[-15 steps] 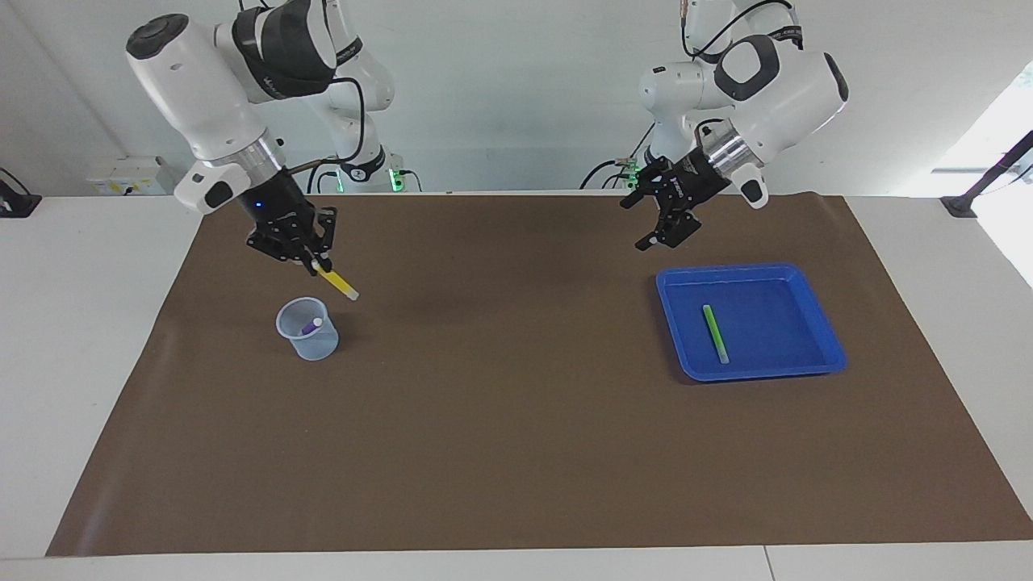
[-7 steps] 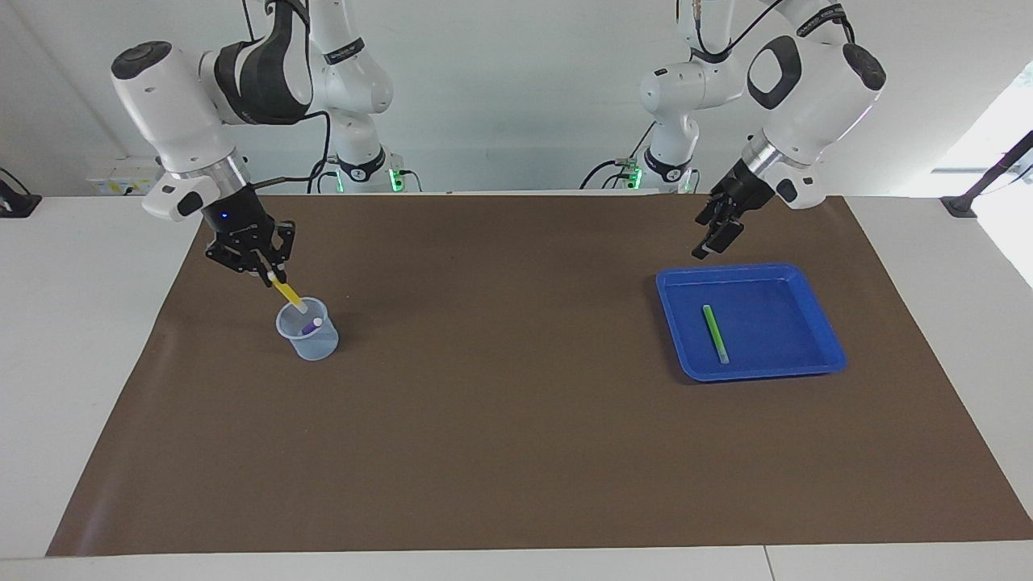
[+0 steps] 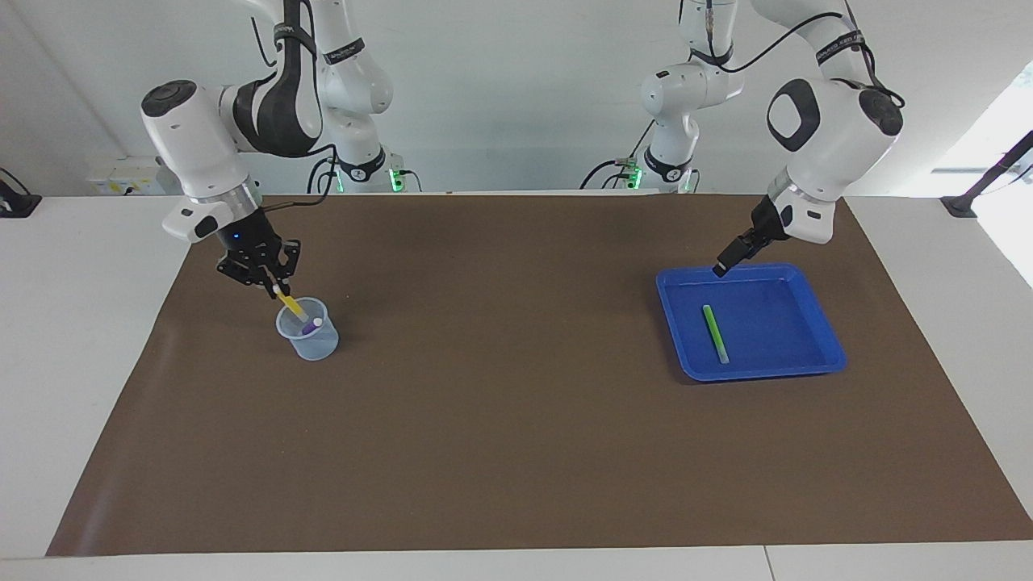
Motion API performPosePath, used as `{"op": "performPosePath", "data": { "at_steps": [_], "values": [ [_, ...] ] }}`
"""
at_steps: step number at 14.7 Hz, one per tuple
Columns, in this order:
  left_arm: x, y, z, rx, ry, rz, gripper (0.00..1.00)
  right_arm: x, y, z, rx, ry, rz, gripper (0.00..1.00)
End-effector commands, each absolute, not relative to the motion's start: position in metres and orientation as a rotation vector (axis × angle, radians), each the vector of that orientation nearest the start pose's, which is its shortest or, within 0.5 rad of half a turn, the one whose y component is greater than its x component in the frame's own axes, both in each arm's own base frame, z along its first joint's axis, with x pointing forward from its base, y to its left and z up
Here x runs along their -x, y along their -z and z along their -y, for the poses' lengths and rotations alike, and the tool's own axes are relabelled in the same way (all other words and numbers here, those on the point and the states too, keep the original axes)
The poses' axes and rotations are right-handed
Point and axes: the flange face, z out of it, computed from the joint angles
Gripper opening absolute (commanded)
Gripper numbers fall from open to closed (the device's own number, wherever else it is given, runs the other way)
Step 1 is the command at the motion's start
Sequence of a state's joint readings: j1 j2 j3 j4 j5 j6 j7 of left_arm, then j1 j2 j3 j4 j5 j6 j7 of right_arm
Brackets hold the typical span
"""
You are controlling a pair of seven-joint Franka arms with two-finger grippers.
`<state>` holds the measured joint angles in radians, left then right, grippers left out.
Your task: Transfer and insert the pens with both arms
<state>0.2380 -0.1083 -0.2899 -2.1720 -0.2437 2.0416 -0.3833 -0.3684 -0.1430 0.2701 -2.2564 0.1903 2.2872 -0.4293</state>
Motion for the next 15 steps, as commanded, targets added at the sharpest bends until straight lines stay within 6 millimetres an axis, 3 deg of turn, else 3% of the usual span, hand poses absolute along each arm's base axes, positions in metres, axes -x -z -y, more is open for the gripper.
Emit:
{"op": "performPosePath", "data": {
  "at_steps": [1,2,4,8,9,11,14,15],
  "values": [
    [-0.531,-0.392,0.045,3.224,-0.071,0.503,1.0,-0.514,-0.421,0.047,3.053,0.299,0.351,0.0],
    [-0.537,-0.37,0.055,3.203,-0.058,0.409,1.0,-0.514,-0.413,0.047,3.056,0.318,0.342,0.0],
    [-0.547,-0.343,0.056,3.169,-0.039,0.321,1.0,-0.513,-0.401,0.045,3.059,0.345,0.341,0.0],
    [-0.559,-0.314,0.054,3.166,-0.02,0.114,1.0,-0.512,-0.399,0.045,3.059,0.336,0.336,0.0],
    [-0.561,-0.309,0.054,3.154,-0.025,0.087,1.0,-0.512,-0.399,0.044,3.058,0.335,0.339,0.06],
    [-0.563,-0.309,0.055,3.15,-0.02,0.072,0.99,-0.512,-0.399,0.044,3.059,0.333,0.332,0.63],
    [-0.57,-0.3,0.057,3.15,-0.034,0.028,0.9,-0.515,-0.402,0.044,3.056,0.339,0.329,0.94],
    [-0.571,-0.3,0.057,3.141,-0.034,0.011,0.88,-0.517,-0.402,0.044,3.054,0.342,0.329,1.0]
  ]
}}
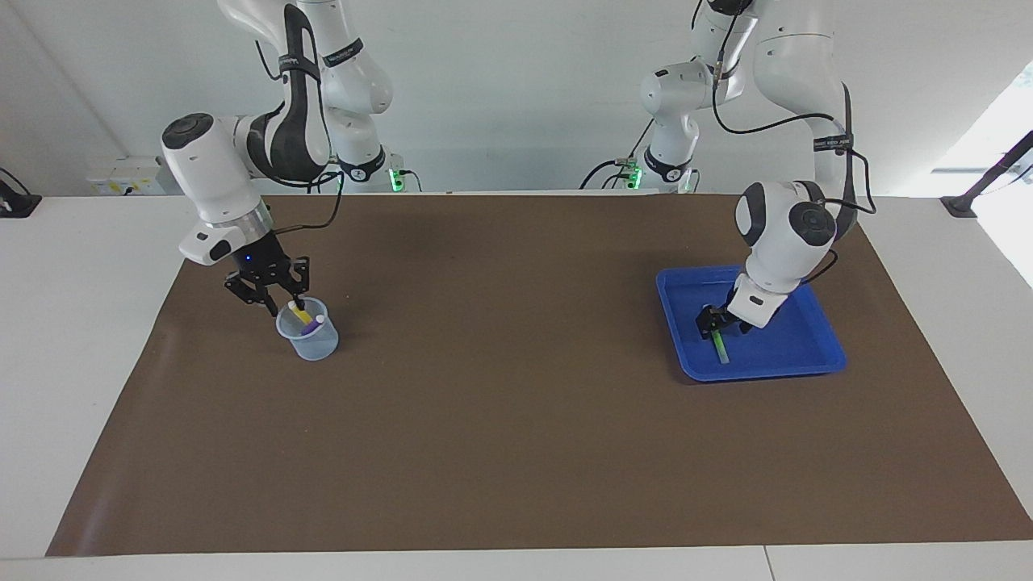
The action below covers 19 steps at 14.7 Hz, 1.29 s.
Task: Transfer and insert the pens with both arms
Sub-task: 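Release the yellow pen in the cup while the left gripper grasps the green pen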
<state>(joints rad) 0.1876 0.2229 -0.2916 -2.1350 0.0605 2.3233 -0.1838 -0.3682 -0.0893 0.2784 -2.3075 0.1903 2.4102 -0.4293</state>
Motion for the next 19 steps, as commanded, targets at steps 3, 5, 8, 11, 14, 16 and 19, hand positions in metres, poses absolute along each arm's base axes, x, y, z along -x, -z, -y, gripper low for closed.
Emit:
{"op": "performPosePath", "data": {
  "at_steps": [3,5,8,11,14,16,19],
  "values": [
    [-0.572,-0.3,0.057,3.141,-0.036,0.009,0.8,-0.524,-0.424,0.042,3.054,0.378,0.316,1.0],
    [-0.573,-0.301,0.057,3.141,-0.031,0.009,0.75,-0.528,-0.442,0.04,3.046,0.336,0.276,1.0],
    [-0.577,-0.305,0.058,3.143,-0.017,0.011,0.65,-0.535,-0.467,0.034,3.039,0.294,0.154,1.0],
    [-0.577,-0.297,0.059,3.147,-0.031,0.011,0.43,-0.546,-0.498,0.031,3.107,0.265,0.06,1.0],
    [-0.577,-0.296,0.058,3.147,-0.033,0.014,0.15,-0.562,-0.532,-0.005,3.137,0.185,-0.019,1.0],
    [-0.577,-0.296,0.058,3.147,-0.036,0.014,0.0,-0.57,-0.55,-0.034,3.154,0.155,-0.053,1.0],
    [-0.578,-0.298,0.056,3.148,-0.041,0.029,0.0,-0.57,-0.572,-0.057,3.167,0.124,-0.051,1.0]
  ]
}}
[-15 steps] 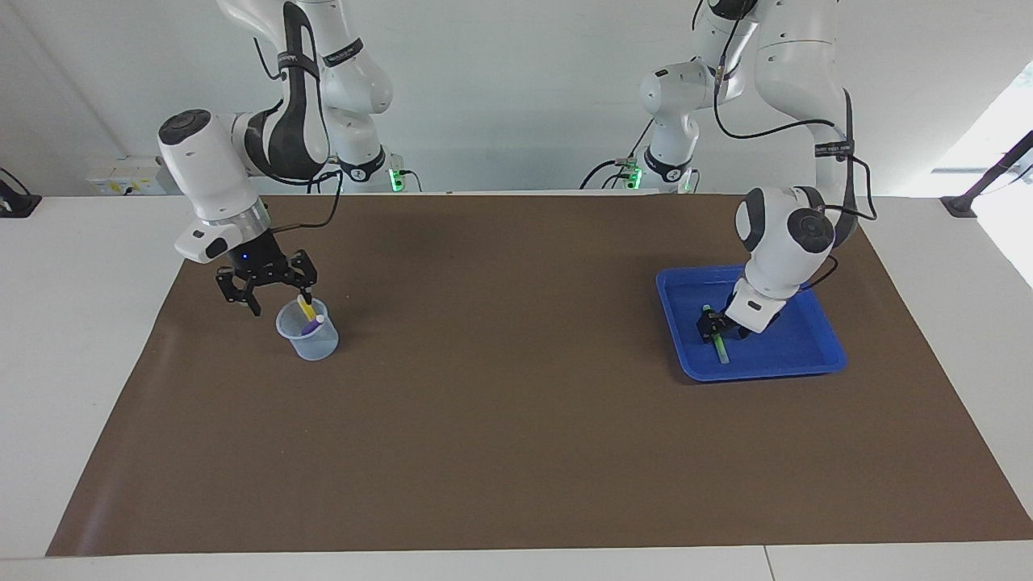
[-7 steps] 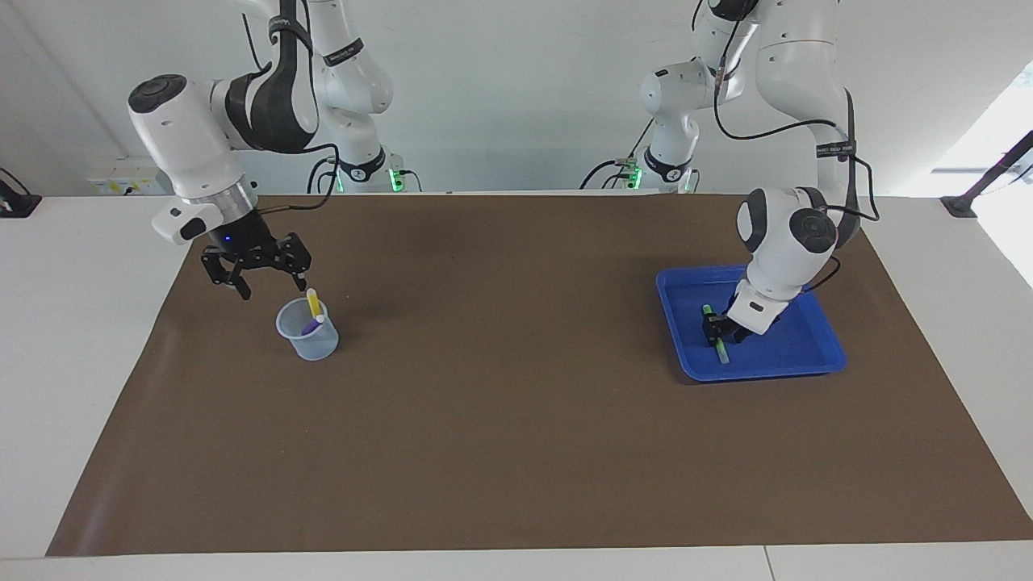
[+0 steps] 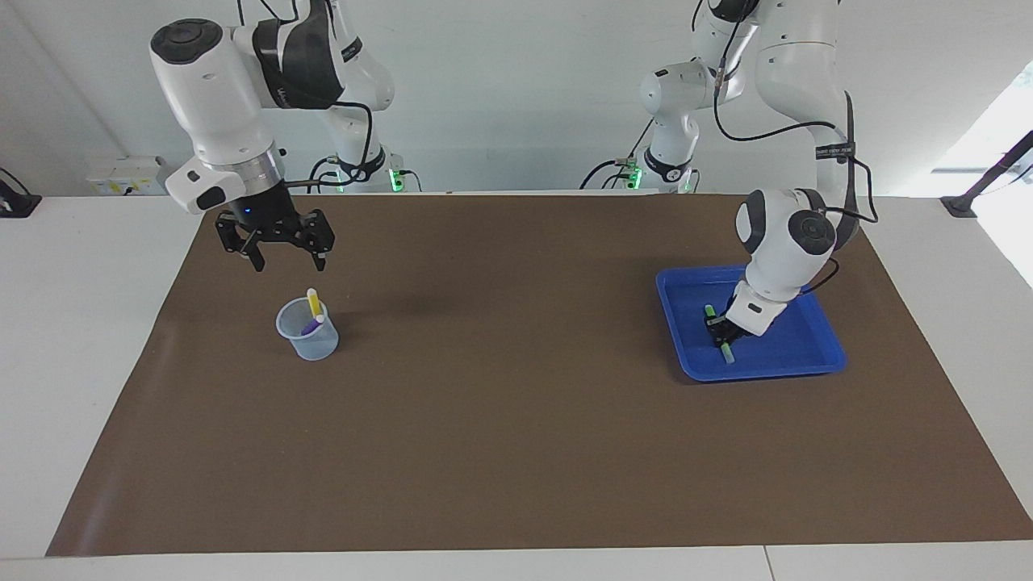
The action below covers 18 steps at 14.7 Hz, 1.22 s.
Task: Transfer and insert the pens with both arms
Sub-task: 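Release the yellow pen in the cup while the left gripper grasps the green pen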
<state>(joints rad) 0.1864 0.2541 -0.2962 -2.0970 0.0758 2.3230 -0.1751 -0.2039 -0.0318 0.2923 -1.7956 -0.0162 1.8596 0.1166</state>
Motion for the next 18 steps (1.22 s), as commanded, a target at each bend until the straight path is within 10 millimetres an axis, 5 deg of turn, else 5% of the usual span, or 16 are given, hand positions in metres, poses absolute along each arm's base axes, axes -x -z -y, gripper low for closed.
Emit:
{"op": "performPosePath", "data": {
  "at_steps": [1,5,12,15,18],
  "values": [
    [-0.58,-0.3,0.055,3.148,-0.046,0.037,0.0,-0.567,-0.583,-0.063,3.175,0.107,-0.035,1.0],
    [-0.588,-0.327,0.045,3.138,-0.128,0.084,0.0,-0.559,-0.597,-0.087,3.18,0.065,0.026,1.0],
    [-0.588,-0.394,0.043,3.225,-0.297,0.241,0.0,-0.561,-0.616,-0.087,3.162,0.039,-0.035,1.0],
    [-0.587,-0.441,0.042,3.27,-0.364,0.486,0.0,-0.562,-0.618,-0.07,3.161,0.025,-0.079,1.0],
    [-0.579,-0.494,0.063,3.273,-0.423,0.961,0.0,-0.56,-0.624,-0.06,3.163,0.028,-0.097,1.0]
  ]
}}
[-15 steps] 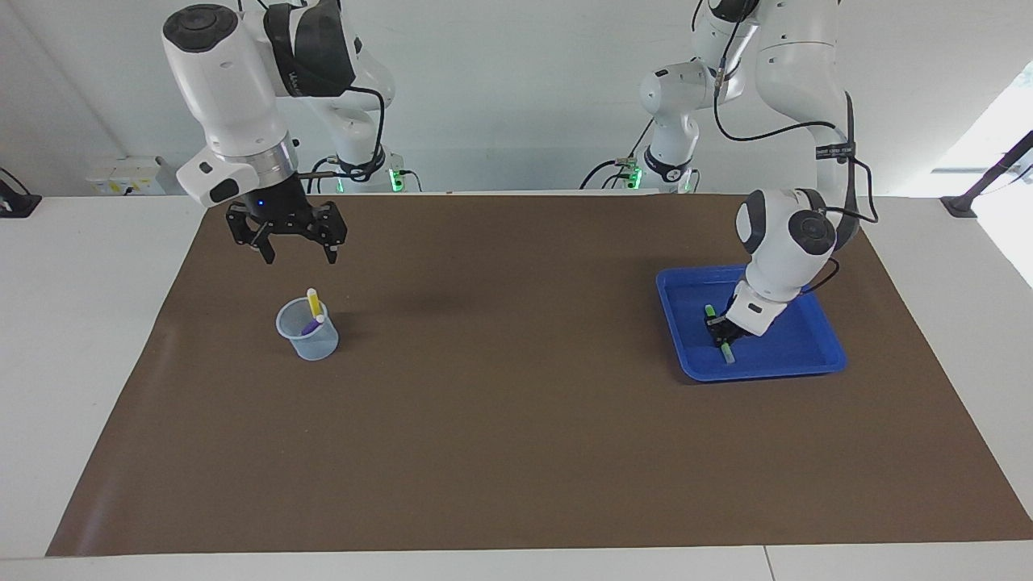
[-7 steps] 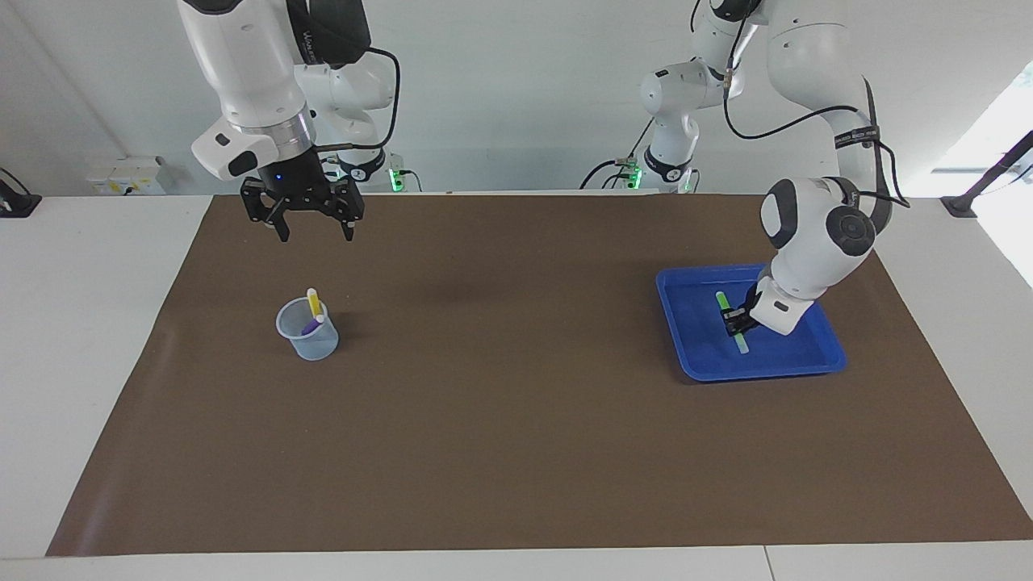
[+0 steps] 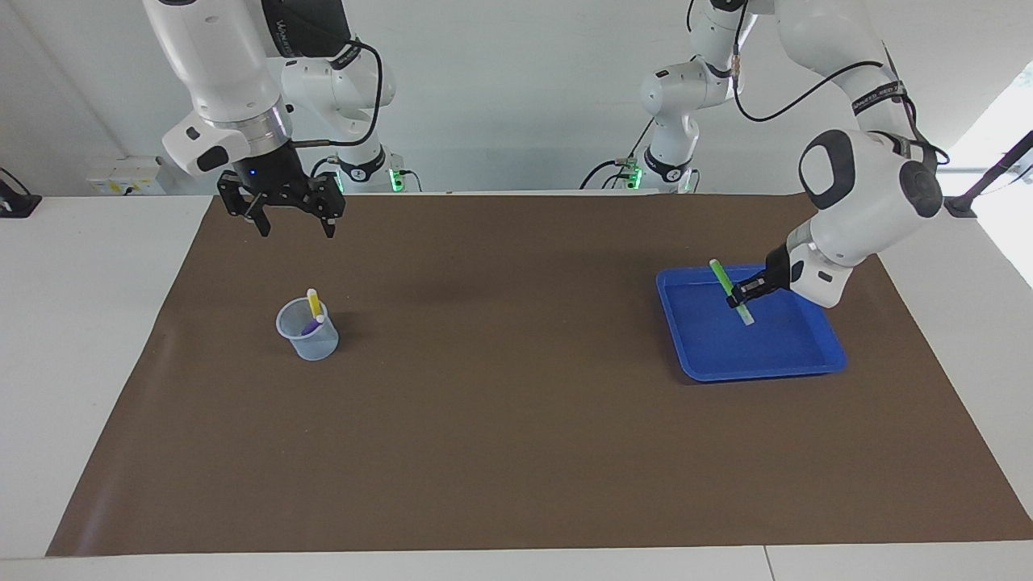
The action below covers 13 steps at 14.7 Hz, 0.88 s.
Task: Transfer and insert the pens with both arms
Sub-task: 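Lift the green pen with the left gripper toward the right gripper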
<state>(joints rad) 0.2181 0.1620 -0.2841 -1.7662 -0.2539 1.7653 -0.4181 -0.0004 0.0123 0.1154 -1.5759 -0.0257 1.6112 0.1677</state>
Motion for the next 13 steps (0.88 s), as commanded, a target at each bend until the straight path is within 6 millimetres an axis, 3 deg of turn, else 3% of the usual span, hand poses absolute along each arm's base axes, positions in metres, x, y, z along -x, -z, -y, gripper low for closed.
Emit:
{"op": "performPosePath", "data": {
  "at_steps": [1,4,7,9,11,13],
  "values": [
    [-0.572,-0.515,0.071,3.264,-0.427,1.124,0.0,-0.558,-0.626,-0.059,3.162,0.022,-0.099,1.0],
    [-0.557,-0.556,0.096,3.17,-0.568,1.612,0.0,-0.553,-0.631,-0.058,3.163,0.01,-0.1,1.0],
    [-0.541,-0.578,0.149,2.848,-0.72,2.055,0.0,-0.549,-0.634,-0.058,3.16,0.004,-0.1,1.0],
    [-0.531,-0.58,0.176,2.728,-0.882,2.193,0.0,-0.543,-0.637,-0.058,3.16,0.009,-0.1,1.0],
    [-0.52,-0.582,0.188,2.682,-1.105,2.273,0.0,-0.541,-0.638,-0.061,3.161,0.005,-0.091,1.0],
    [-0.502,-0.575,0.213,2.66,-1.246,2.303,0.0,-0.54,-0.638,-0.059,3.156,0.001,-0.088,1.0]
  ]
}}
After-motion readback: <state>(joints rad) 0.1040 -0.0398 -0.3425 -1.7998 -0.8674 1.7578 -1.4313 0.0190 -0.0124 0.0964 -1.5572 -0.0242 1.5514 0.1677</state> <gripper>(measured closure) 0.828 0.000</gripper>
